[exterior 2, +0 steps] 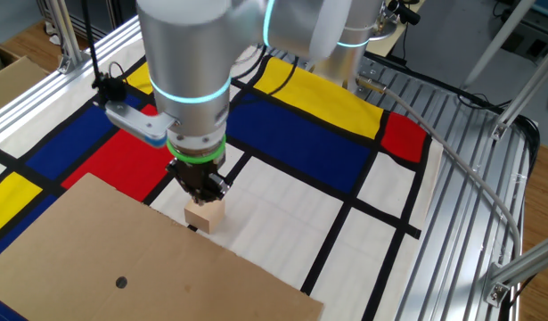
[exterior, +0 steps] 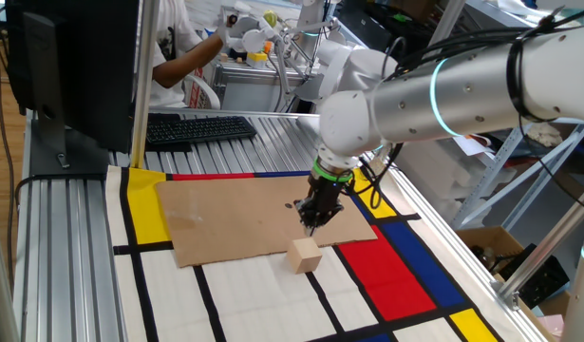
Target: Grab the block and place it at the designated location
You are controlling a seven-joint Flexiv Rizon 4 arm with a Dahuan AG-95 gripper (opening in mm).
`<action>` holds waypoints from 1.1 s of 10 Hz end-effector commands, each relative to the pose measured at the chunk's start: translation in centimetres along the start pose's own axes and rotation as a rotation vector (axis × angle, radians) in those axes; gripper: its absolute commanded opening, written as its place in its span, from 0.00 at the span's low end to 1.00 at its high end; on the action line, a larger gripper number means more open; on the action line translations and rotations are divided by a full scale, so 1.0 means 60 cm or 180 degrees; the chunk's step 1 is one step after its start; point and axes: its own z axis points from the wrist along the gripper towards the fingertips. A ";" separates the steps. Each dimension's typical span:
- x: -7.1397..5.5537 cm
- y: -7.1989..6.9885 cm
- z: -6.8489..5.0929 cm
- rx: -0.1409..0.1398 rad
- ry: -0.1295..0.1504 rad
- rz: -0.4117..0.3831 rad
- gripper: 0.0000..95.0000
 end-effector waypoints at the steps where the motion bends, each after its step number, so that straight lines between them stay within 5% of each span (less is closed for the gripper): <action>1: 0.011 0.000 0.003 0.0007 -0.0051 0.0049 0.60; 8: 0.008 0.001 0.007 0.0012 -0.0049 0.0044 0.60; 9: 0.008 0.002 0.008 0.0016 -0.0049 0.0053 0.80; 11: 0.007 0.002 0.010 0.0015 -0.0045 0.0059 0.80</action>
